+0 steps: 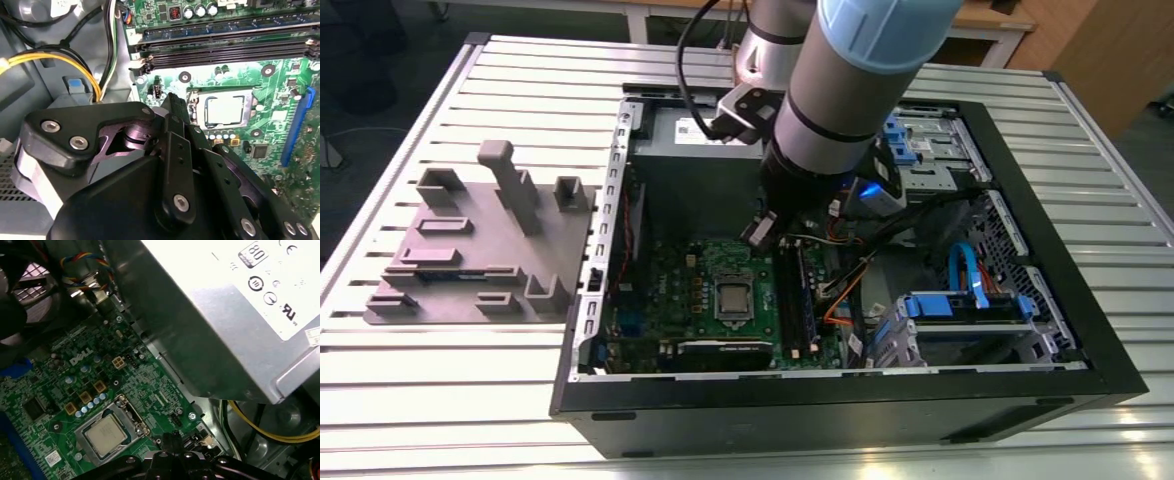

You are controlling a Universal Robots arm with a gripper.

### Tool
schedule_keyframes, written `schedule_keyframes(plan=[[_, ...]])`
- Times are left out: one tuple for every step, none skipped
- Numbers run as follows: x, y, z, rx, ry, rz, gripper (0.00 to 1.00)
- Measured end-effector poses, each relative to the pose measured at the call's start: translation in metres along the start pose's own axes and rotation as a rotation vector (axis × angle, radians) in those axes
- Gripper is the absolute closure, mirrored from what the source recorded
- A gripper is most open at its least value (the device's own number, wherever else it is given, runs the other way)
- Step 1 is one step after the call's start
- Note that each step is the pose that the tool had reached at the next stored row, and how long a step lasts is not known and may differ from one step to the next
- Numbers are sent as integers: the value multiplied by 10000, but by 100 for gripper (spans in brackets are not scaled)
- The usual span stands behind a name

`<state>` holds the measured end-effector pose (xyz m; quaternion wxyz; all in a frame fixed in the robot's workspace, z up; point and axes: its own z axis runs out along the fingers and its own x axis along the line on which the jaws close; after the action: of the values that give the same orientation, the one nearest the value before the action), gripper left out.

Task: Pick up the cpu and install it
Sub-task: 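Install the first cpu locking lever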

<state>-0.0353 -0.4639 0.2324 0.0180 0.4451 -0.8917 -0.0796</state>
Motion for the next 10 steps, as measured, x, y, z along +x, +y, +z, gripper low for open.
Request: schedule_keyframes(plan=[[5,0,0,5,5,-67,89],[13,-2,-1,13,6,-122,89],[24,-7,-2,23,3,-152,89],[38,-13,-4,32,-1,-173,89],[52,-19,-5,44,-6,-197,89],[66,-26,-7,55,-12,-218,89],[79,-32,-9,66,-17,-241,89],[93,-39,-10,77,-23,-264,89],[107,-46,-12,87,-28,-287,89],[121,-53,-13,96,-32,-309,89]])
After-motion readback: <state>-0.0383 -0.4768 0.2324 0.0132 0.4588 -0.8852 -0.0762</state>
